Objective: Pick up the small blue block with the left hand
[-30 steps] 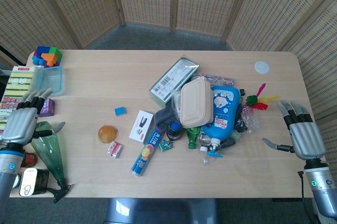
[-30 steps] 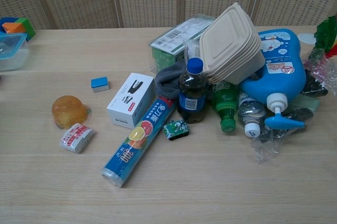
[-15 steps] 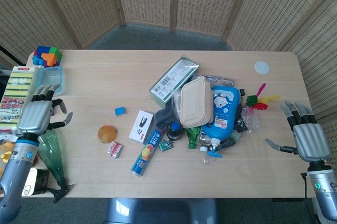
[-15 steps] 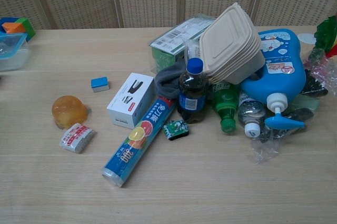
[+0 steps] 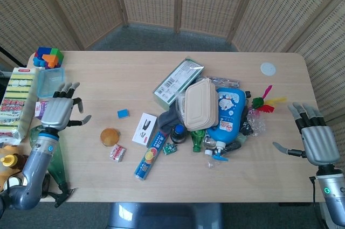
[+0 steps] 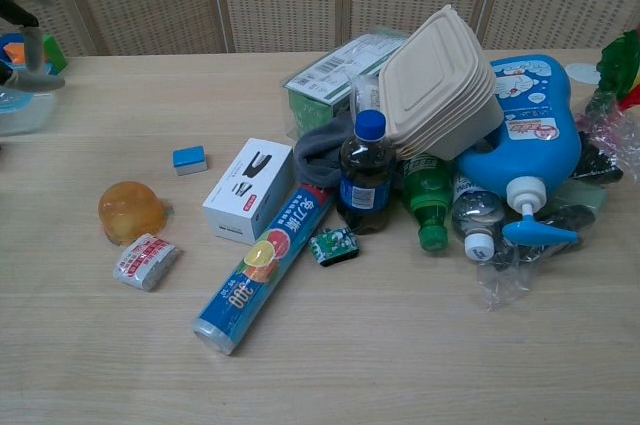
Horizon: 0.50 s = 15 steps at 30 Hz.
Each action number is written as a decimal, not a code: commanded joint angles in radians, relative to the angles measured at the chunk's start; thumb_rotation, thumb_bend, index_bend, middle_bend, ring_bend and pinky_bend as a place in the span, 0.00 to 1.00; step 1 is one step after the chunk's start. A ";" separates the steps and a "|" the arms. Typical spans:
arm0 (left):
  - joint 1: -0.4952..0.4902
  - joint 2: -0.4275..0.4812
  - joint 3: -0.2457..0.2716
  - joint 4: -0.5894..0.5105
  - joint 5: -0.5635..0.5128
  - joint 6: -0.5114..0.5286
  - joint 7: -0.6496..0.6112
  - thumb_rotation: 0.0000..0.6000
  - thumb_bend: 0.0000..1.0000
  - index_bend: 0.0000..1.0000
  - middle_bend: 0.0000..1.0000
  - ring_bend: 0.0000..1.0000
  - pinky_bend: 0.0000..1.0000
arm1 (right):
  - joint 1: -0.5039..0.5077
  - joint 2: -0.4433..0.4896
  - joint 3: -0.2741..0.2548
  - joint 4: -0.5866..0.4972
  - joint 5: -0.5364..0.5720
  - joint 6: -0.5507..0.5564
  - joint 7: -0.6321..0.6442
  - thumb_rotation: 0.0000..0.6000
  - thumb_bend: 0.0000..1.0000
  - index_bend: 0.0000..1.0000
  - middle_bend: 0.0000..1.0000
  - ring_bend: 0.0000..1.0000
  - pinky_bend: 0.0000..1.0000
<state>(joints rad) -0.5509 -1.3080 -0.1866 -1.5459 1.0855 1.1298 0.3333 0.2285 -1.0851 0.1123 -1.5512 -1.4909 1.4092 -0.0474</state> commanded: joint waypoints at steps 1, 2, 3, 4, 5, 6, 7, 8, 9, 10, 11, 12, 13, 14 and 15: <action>-0.011 -0.034 -0.008 0.038 0.023 0.023 0.002 0.66 0.13 0.59 0.01 0.00 0.00 | -0.001 0.002 0.000 -0.001 0.001 0.001 0.001 0.39 0.18 0.00 0.00 0.00 0.00; -0.013 -0.044 -0.010 0.050 0.029 0.028 -0.005 0.64 0.08 0.59 0.01 0.00 0.00 | -0.002 0.003 0.000 -0.001 0.002 0.000 0.000 0.39 0.18 0.00 0.00 0.00 0.00; -0.014 -0.050 -0.012 0.057 0.031 0.029 -0.010 0.62 0.05 0.58 0.01 0.00 0.00 | -0.002 0.004 0.000 -0.001 0.002 0.000 0.001 0.39 0.18 0.00 0.00 0.00 0.00; -0.015 -0.054 -0.014 0.063 0.035 0.030 -0.016 0.60 0.03 0.58 0.01 0.00 0.00 | -0.003 0.005 0.000 -0.002 0.003 0.001 0.001 0.39 0.18 0.00 0.00 0.00 0.00; -0.017 -0.060 -0.015 0.074 0.041 0.032 -0.019 0.59 0.03 0.58 0.02 0.00 0.00 | -0.004 0.006 0.000 -0.002 0.003 0.001 0.002 0.39 0.18 0.00 0.00 0.00 0.00; -0.019 -0.065 -0.013 0.085 0.046 0.035 -0.015 0.59 0.03 0.58 0.02 0.00 0.00 | -0.004 0.007 0.000 -0.003 0.003 0.001 0.003 0.39 0.18 0.00 0.00 0.00 0.00; -0.021 -0.069 -0.012 0.095 0.052 0.037 -0.010 0.59 0.02 0.58 0.02 0.00 0.00 | -0.005 0.007 0.000 -0.003 0.003 0.002 0.003 0.39 0.18 0.00 0.00 0.00 0.00; -0.023 -0.077 -0.010 0.109 0.059 0.041 -0.003 0.60 0.02 0.58 0.02 0.00 0.00 | -0.006 0.008 0.000 -0.003 0.002 0.003 0.003 0.39 0.18 0.00 0.00 0.00 0.00; -0.025 -0.082 -0.009 0.118 0.063 0.043 0.002 0.60 0.03 0.58 0.02 0.00 0.00 | -0.006 0.009 0.000 -0.004 0.002 0.004 0.004 0.39 0.18 0.00 0.00 0.00 0.00; -0.027 -0.088 -0.009 0.126 0.068 0.045 0.004 0.63 0.03 0.58 0.02 0.00 0.00 | -0.007 0.010 0.000 -0.004 0.002 0.005 0.004 0.40 0.18 0.00 0.00 0.00 0.00; -0.029 -0.096 -0.008 0.137 0.074 0.046 0.006 0.66 0.03 0.56 0.02 0.00 0.00 | -0.008 0.010 0.000 -0.004 0.002 0.005 0.004 0.40 0.18 0.00 0.00 0.00 0.00; -0.031 -0.101 -0.007 0.144 0.076 0.047 0.008 0.69 0.03 0.55 0.02 0.00 0.00 | -0.008 0.011 0.000 -0.004 0.002 0.006 0.004 0.40 0.18 0.00 0.00 0.00 0.00; -0.032 -0.105 -0.007 0.148 0.079 0.046 0.008 0.75 0.03 0.52 0.02 0.00 0.00 | -0.009 0.012 0.000 -0.005 0.002 0.007 0.005 0.39 0.18 0.00 0.00 0.00 0.00; -0.034 -0.109 -0.006 0.154 0.082 0.044 0.009 0.80 0.03 0.47 0.01 0.00 0.00 | -0.010 0.013 0.000 -0.006 0.002 0.008 0.004 0.39 0.18 0.00 0.00 0.00 0.00; -0.036 -0.110 -0.005 0.157 0.084 0.040 0.011 0.85 0.03 0.42 0.00 0.00 0.00 | -0.010 0.015 0.001 -0.006 0.002 0.009 0.004 0.40 0.18 0.00 0.00 0.00 0.00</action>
<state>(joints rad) -0.5853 -1.4166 -0.1928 -1.3911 1.1677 1.1721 0.3430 0.2181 -1.0705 0.1128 -1.5575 -1.4891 1.4184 -0.0433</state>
